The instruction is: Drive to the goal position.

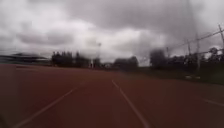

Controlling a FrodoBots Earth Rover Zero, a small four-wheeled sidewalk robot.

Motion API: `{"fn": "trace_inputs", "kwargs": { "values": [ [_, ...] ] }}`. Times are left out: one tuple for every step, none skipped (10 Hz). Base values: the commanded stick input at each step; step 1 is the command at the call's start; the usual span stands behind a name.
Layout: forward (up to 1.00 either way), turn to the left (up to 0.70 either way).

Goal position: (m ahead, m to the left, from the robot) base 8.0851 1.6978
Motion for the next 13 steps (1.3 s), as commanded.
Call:
{"fn": "trace_inputs", "kwargs": {
  "values": [
    [0.7,0.0],
    [0.7,0.0],
    [0.7,0.0],
    [0.7,0.0],
    [0.7,0.0],
    [0.7,0.0],
    [0.7,0.0],
    [0.7,0.0],
    [0.7,0.0],
    [0.7,0.0],
    [0.7,0.0],
    [0.7,0.0],
    [0.7,0.0]
  ]
}}
